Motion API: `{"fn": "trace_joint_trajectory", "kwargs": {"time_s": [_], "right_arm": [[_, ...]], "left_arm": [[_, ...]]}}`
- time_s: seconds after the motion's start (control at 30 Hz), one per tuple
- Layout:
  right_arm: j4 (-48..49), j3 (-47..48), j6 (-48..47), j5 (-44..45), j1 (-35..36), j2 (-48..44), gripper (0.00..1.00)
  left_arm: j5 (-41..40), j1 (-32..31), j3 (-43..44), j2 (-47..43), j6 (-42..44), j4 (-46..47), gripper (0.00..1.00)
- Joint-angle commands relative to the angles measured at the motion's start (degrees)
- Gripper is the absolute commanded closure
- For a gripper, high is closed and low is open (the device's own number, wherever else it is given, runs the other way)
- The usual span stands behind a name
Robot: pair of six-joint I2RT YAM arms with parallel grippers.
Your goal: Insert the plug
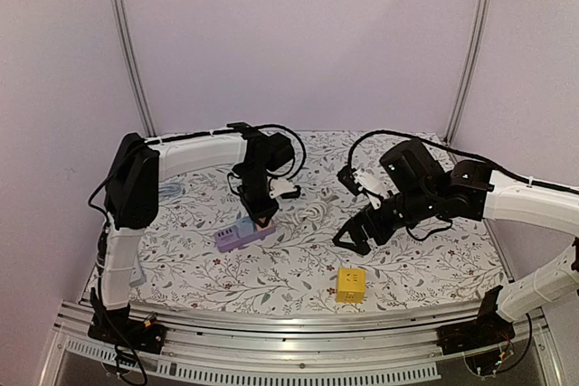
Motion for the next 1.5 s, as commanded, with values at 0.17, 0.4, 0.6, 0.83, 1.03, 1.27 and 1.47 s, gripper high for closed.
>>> {"fn": "trace_joint_trajectory", "kwargs": {"time_s": [0.17, 0.4, 0.6, 0.83, 1.03, 1.27, 1.47], "right_arm": [[0.2, 1.7, -1.1, -0.5, -0.2, 1.5, 0.01], [0.1, 3.1, -2.1, 0.0, -0.2, 2.7, 0.01], [0.0, 4.1, -2.7, 0.9, -0.3, 3.2, 0.01], [1.4, 5.1, -3.3, 1.4, -0.3, 4.3, 0.01], [2.3, 5.6, -3.3, 3.0, -0.3, 6.0, 0.01], [3.0, 5.7, -4.0, 2.6, -0.3, 7.7, 0.01], [2.8, 5.9, -4.7, 1.3, -0.3, 8.6, 0.01]], "left_arm": [[0.8, -0.7, -6.3, -2.2, -1.2, 6.0, 0.8], [4.0, -0.6, -6.6, -7.5, -2.7, 11.2, 0.01], [3.6, 0.1, -4.9, -14.1, -4.8, 13.2, 0.01], [-4.5, 2.9, -10.4, -25.7, -13.5, 20.9, 0.01], [-24.2, 10.4, -23.4, -37.9, -33.3, 24.8, 0.01], [-9.2, 30.1, -33.7, -39.8, -44.9, 16.9, 0.01], [-19.3, 32.1, -41.4, -48.2, -47.6, 15.7, 0.01]]}}
